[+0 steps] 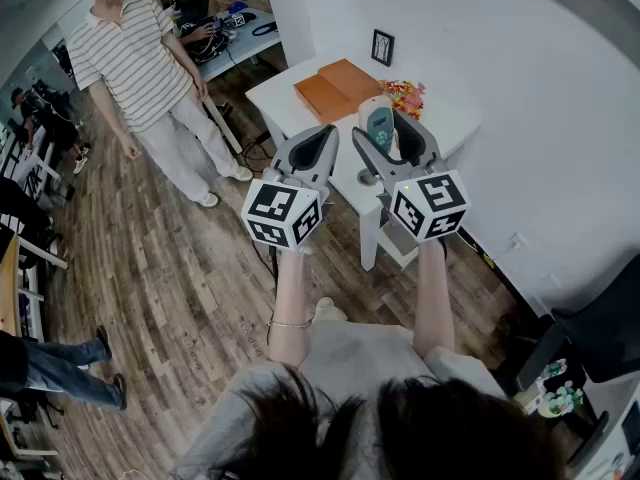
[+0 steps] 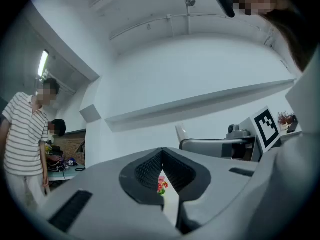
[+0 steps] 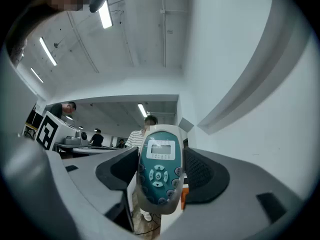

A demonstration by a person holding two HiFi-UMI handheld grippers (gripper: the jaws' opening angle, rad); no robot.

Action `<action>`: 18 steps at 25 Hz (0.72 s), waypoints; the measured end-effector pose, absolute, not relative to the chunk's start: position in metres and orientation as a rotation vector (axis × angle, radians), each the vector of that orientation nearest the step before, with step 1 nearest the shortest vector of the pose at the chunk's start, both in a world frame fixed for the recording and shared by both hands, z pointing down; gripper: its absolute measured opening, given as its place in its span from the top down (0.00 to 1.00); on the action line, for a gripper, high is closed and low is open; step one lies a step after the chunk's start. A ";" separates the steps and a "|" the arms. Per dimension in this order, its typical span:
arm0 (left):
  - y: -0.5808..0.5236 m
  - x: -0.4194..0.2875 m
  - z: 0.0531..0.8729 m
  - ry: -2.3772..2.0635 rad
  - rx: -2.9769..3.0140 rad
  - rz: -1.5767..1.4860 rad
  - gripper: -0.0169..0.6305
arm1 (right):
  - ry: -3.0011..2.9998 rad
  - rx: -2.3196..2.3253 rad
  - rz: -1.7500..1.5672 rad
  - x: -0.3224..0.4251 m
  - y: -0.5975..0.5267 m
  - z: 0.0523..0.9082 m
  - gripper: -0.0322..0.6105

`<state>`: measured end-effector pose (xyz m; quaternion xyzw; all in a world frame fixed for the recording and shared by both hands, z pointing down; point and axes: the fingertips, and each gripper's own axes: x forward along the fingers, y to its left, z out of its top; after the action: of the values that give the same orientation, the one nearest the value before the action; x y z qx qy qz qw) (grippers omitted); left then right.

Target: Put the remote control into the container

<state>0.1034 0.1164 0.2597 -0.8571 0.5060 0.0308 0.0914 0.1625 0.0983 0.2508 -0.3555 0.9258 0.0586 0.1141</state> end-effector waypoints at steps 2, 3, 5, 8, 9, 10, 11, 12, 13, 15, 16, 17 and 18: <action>0.115 0.105 0.258 1.500 -2.545 0.090 0.97 | 2.713 -1.039 0.172 0.164 0.097 0.250 0.51; 0.114 0.106 0.258 1.498 -2.544 0.090 0.97 | 2.713 -1.037 0.172 0.164 0.096 0.250 0.51; 0.113 0.107 0.258 1.498 -2.543 0.090 0.97 | 2.716 -1.035 0.170 0.165 0.094 0.250 0.50; 0.110 0.109 0.259 1.499 -2.547 0.089 0.97 | 2.723 -1.039 0.164 0.166 0.092 0.254 0.51; 0.110 0.109 0.260 1.499 -2.549 0.087 0.97 | 2.725 -1.040 0.161 0.166 0.091 0.255 0.50; 0.109 0.110 0.261 1.499 -2.550 0.085 0.97 | 2.727 -1.041 0.158 0.167 0.090 0.256 0.51; 0.108 0.111 0.261 1.500 -2.551 0.084 0.97 | 2.729 -1.041 0.154 0.167 0.090 0.257 0.51; 0.108 0.111 0.262 1.502 -2.552 0.082 0.97 | 2.731 -1.042 0.151 0.167 0.089 0.258 0.51; 0.107 0.111 0.262 1.504 -2.552 0.080 0.97 | 2.733 -1.043 0.147 0.167 0.088 0.259 0.51; 0.106 0.111 0.263 1.508 -2.553 0.075 0.97 | 2.737 -1.047 0.138 0.168 0.086 0.261 0.50; 0.106 0.112 0.264 1.510 -2.553 0.072 0.97 | 2.739 -1.050 0.136 0.168 0.085 0.262 0.51; 0.105 0.112 0.265 1.512 -2.554 0.070 0.97 | 2.741 -1.051 0.135 0.167 0.084 0.262 0.50; 0.105 0.112 0.266 1.513 -2.554 0.069 0.97 | 2.743 -1.049 0.132 0.167 0.083 0.263 0.50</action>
<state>0.1121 0.1048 0.2655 -0.8570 0.5077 0.0231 0.0858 0.1666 0.0828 0.2627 -0.3551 0.9283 0.0446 0.1008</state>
